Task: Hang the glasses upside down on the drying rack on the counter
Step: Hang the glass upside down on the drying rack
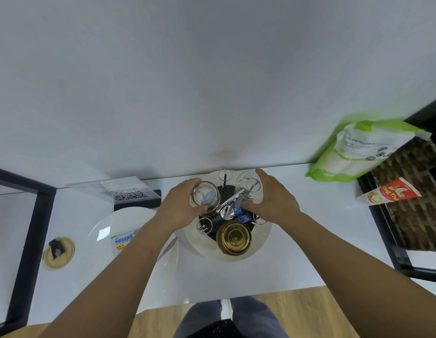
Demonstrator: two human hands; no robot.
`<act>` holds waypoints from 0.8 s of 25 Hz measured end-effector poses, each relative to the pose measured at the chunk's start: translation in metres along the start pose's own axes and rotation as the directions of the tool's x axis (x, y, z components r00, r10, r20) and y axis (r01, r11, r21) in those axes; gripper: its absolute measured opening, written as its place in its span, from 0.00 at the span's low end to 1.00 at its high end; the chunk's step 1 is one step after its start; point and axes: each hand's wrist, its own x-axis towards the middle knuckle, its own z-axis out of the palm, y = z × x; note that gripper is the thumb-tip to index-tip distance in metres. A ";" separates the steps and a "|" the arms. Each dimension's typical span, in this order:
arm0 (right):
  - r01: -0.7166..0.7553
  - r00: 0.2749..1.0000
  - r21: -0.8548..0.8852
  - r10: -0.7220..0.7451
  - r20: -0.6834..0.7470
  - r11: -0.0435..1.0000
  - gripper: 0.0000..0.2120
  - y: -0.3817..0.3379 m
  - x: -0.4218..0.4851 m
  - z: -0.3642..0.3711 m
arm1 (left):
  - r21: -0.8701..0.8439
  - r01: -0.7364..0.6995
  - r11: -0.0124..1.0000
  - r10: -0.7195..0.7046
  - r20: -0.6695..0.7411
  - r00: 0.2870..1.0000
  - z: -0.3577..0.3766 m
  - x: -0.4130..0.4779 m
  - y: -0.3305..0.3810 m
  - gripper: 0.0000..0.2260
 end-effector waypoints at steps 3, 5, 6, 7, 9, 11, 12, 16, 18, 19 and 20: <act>-0.030 0.999 -0.004 0.030 -0.045 1.000 0.44 0.000 0.001 0.001 | -0.004 0.008 1.000 -0.008 0.007 1.000 -0.001 0.000 -0.004 0.32; -0.029 0.998 0.008 0.030 -0.052 1.000 0.43 -0.001 0.000 0.002 | -0.015 0.017 1.000 -0.017 0.010 1.000 -0.002 0.001 -0.008 0.33; -0.031 0.998 0.018 0.032 -0.050 0.999 0.43 -0.001 0.000 0.002 | -0.013 0.016 1.000 -0.016 0.011 1.000 -0.003 0.002 -0.009 0.33; -0.034 0.998 0.024 0.035 -0.044 0.999 0.44 -0.002 0.000 0.001 | -0.008 0.019 1.000 -0.019 0.008 1.000 -0.003 0.003 -0.011 0.33; -0.034 0.999 0.017 0.035 -0.037 0.999 0.45 -0.003 0.001 0.000 | -0.015 0.030 0.999 -0.031 -0.010 0.999 -0.003 0.005 -0.013 0.33; -0.034 0.999 0.005 0.034 -0.035 0.999 0.45 -0.003 0.002 -0.001 | -0.030 0.037 0.999 -0.038 -0.025 0.999 -0.003 0.006 -0.013 0.34; -0.035 0.999 0.006 0.035 -0.036 0.999 0.45 -0.003 0.002 -0.001 | -0.030 0.033 0.999 -0.033 -0.026 0.999 -0.003 0.007 -0.013 0.33; -0.046 0.998 0.013 0.047 -0.044 0.999 0.44 -0.004 0.002 -0.001 | -0.023 0.013 1.000 -0.014 -0.028 1.000 -0.003 0.008 -0.011 0.33; -0.055 0.997 0.020 0.056 -0.046 0.998 0.44 -0.004 0.002 -0.001 | -0.020 0.013 1.000 -0.013 -0.026 1.000 -0.002 0.008 -0.012 0.32; -0.060 0.997 0.025 0.061 -0.048 0.998 0.44 -0.003 0.002 -0.001 | -0.022 0.010 1.000 -0.010 -0.025 1.000 -0.001 0.009 -0.012 0.33; -0.064 0.997 0.025 0.065 -0.051 0.998 0.44 -0.003 0.002 -0.001 | -0.021 0.008 1.000 -0.009 -0.024 1.000 -0.001 0.009 -0.012 0.33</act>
